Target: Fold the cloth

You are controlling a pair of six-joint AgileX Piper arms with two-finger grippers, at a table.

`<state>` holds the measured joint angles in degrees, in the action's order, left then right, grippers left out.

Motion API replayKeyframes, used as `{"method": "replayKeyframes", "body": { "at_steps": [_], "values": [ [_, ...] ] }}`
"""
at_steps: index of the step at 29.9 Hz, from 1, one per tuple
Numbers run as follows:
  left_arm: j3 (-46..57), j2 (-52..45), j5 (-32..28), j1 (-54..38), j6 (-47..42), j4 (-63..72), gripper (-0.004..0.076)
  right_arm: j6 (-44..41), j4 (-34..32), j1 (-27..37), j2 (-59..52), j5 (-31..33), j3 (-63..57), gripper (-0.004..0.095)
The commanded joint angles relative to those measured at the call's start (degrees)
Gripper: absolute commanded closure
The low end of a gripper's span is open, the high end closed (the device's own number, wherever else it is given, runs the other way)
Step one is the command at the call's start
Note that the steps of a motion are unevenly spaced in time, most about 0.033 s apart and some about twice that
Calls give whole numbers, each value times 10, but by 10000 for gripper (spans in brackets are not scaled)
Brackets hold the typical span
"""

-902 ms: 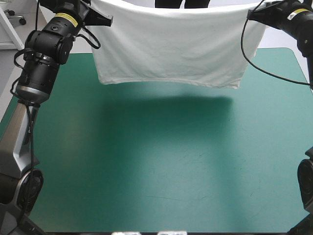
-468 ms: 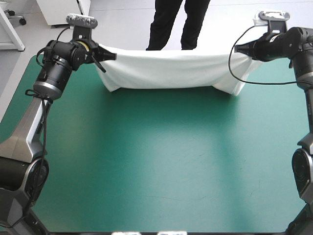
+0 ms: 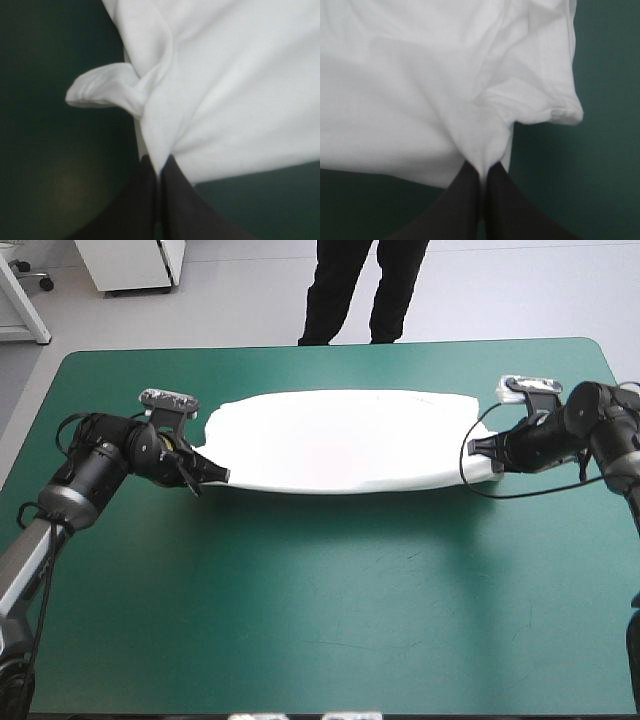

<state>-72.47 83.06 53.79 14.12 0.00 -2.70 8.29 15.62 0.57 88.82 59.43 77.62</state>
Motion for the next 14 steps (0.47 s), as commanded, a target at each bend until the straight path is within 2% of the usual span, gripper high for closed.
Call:
{"method": "replayKeyframes", "body": {
  "at_steps": [1,5,14],
  "values": [
    [42,-60,9,0,0,17,733,6,9,-1,-78,-21,-61,925],
    [103,-92,35,0,0,19,733,6,21,-1,-134,-21,-144,925],
    [233,-135,46,0,17,68,733,2,30,-1,-223,-14,-295,925]
  ]
}}
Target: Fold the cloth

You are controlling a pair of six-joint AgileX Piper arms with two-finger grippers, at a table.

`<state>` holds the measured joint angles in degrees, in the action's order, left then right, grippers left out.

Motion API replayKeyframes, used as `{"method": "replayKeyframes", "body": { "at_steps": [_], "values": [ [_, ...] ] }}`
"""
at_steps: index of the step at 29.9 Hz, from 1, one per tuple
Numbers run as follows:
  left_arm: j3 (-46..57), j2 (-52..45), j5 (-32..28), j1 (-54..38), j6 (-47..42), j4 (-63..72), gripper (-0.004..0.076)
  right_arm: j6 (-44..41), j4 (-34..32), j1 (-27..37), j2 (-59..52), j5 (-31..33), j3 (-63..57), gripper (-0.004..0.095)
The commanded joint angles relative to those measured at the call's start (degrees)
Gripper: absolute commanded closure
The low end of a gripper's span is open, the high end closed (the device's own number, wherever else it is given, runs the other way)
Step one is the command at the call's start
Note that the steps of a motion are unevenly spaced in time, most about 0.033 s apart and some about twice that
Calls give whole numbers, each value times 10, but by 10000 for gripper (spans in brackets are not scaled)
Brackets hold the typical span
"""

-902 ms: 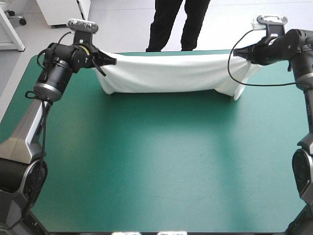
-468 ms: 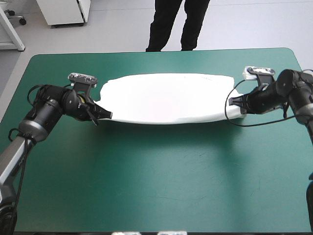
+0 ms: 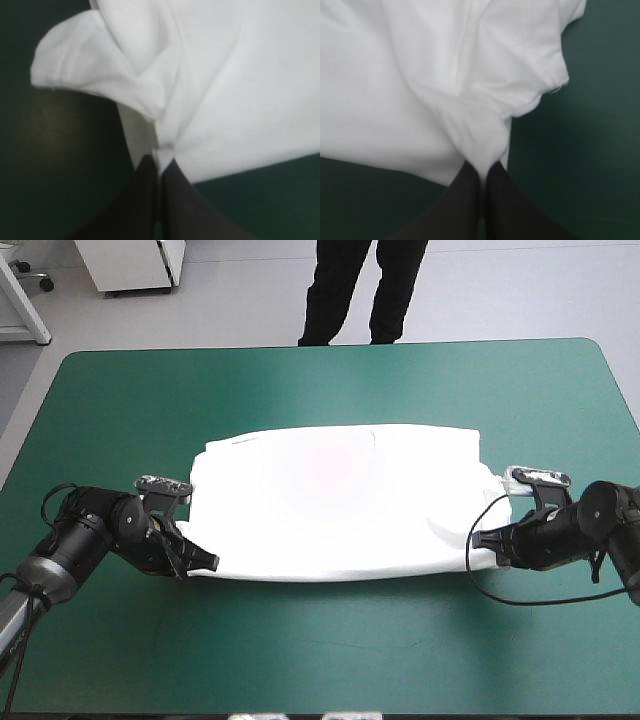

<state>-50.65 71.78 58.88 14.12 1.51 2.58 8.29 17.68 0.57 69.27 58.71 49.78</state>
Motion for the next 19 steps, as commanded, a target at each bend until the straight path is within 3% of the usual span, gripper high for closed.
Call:
{"method": "replayKeyframes", "body": {
  "at_steps": [1,5,7,10,12,15,17,19],
  "values": [
    [22,-22,-3,0,2,16,733,2,9,-1,-30,-5,-25,925],
    [31,-22,-2,0,2,19,730,2,7,-1,-30,5,-34,910],
    [31,-22,-2,0,4,18,694,2,7,-1,-30,5,-33,843],
    [31,-22,7,0,22,19,548,-9,5,-1,-30,10,-31,650],
    [27,-22,40,0,39,5,391,-11,3,-1,-30,17,-31,503],
    [14,-25,84,0,36,-32,173,-27,-10,-1,-30,32,-19,374],
    [1,-34,88,0,16,-52,116,-30,-19,-1,-36,37,-3,369],
    [-20,-53,84,0,0,-58,118,-36,-21,-1,-45,38,22,371]
  ]
}}
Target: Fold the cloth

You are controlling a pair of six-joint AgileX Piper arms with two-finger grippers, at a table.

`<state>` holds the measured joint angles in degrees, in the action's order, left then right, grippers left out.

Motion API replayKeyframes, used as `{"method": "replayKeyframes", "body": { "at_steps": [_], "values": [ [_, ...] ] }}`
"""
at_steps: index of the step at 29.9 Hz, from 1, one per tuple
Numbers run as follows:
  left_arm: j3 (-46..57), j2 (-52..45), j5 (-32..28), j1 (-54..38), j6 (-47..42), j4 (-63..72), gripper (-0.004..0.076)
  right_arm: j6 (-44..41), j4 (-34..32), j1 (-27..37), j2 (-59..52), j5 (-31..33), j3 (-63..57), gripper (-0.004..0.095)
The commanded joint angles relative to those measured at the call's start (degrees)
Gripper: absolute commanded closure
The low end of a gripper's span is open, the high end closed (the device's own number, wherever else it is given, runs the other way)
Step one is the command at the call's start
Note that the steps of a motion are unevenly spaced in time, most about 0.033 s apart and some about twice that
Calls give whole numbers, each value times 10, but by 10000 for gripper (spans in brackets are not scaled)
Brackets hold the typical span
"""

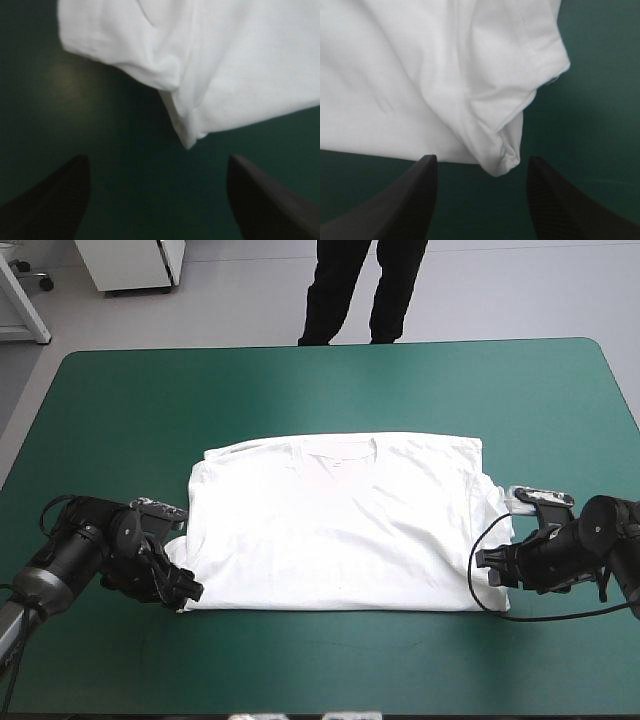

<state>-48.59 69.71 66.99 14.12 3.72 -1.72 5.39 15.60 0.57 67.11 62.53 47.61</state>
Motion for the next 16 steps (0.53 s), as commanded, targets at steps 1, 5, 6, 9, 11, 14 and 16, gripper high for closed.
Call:
{"method": "replayKeyframes", "body": {
  "at_steps": [1,5,6,9,11,14,16],
  "values": [
    [-54,-43,3,0,-25,-17,122,-7,0,-1,-28,1,59,371],
    [-117,-72,16,0,-43,-31,126,-15,-4,-1,-39,13,132,374],
    [-130,-77,20,0,-45,-34,126,-20,-4,-1,-41,18,148,374],
    [-172,-90,24,0,-45,-37,126,-33,-5,-1,-41,30,200,374],
    [-193,-93,28,0,-46,-37,126,-36,-7,-1,-41,31,228,376],
    [-206,-94,29,0,-53,-37,126,-62,-33,-1,-41,34,248,397],
    [-205,-94,29,0,-53,-37,126,-70,-55,-1,-41,36,248,412]
  ]
}}
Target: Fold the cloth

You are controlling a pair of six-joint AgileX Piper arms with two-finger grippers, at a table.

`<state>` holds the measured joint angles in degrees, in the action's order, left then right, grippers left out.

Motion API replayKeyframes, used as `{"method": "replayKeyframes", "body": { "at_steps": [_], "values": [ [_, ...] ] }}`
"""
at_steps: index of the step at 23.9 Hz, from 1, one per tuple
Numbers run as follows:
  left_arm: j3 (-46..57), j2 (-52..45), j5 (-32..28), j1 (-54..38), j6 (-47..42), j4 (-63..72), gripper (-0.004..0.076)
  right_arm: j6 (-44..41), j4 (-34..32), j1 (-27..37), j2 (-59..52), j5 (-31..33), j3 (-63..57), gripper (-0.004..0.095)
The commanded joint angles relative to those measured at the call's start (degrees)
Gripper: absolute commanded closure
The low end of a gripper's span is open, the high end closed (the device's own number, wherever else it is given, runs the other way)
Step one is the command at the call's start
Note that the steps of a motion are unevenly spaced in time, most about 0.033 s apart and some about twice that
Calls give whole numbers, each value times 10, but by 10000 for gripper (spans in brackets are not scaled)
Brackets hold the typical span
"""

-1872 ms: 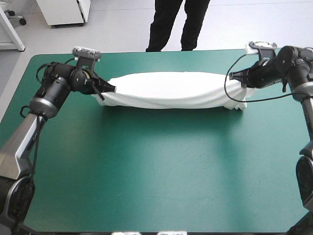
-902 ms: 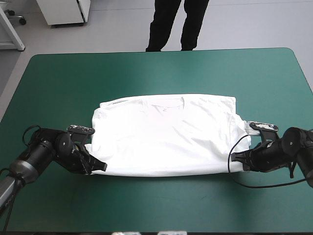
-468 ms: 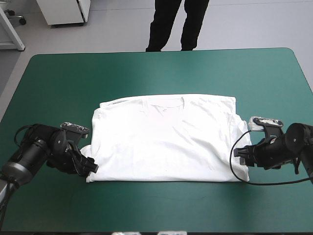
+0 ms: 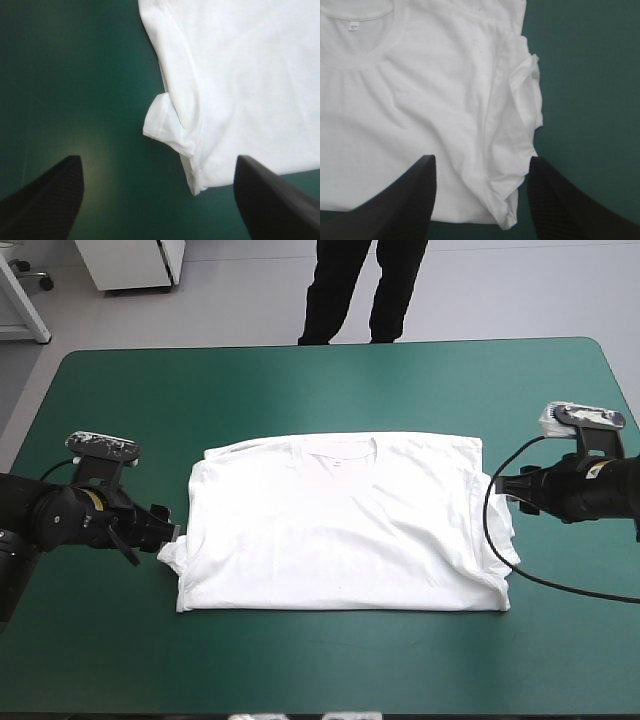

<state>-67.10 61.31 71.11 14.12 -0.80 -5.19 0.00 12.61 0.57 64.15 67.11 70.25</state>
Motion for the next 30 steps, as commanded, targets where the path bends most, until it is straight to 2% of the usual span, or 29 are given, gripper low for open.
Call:
{"method": "replayKeyframes", "body": {
  "at_steps": [1,4,10,14,20,28,30],
  "values": [
    [-20,-10,-12,0,-8,-2,126,-24,-39,-1,-10,-7,22,418],
    [-20,-10,-13,0,-9,-2,126,-30,-62,-1,-5,-3,21,418],
    [-20,-10,-17,0,-9,-2,126,-35,-64,-1,30,-18,21,418],
    [-20,-10,-21,0,-9,1,126,-31,-67,-1,102,-29,21,418],
    [-20,-10,-20,0,-11,2,126,-12,-71,-1,240,-114,21,422],
    [-20,-10,-20,0,-11,2,126,-7,-65,-1,329,-131,21,423],
    [-20,-10,-20,0,-11,2,126,-7,-61,-1,338,-131,21,448]
  ]
}}
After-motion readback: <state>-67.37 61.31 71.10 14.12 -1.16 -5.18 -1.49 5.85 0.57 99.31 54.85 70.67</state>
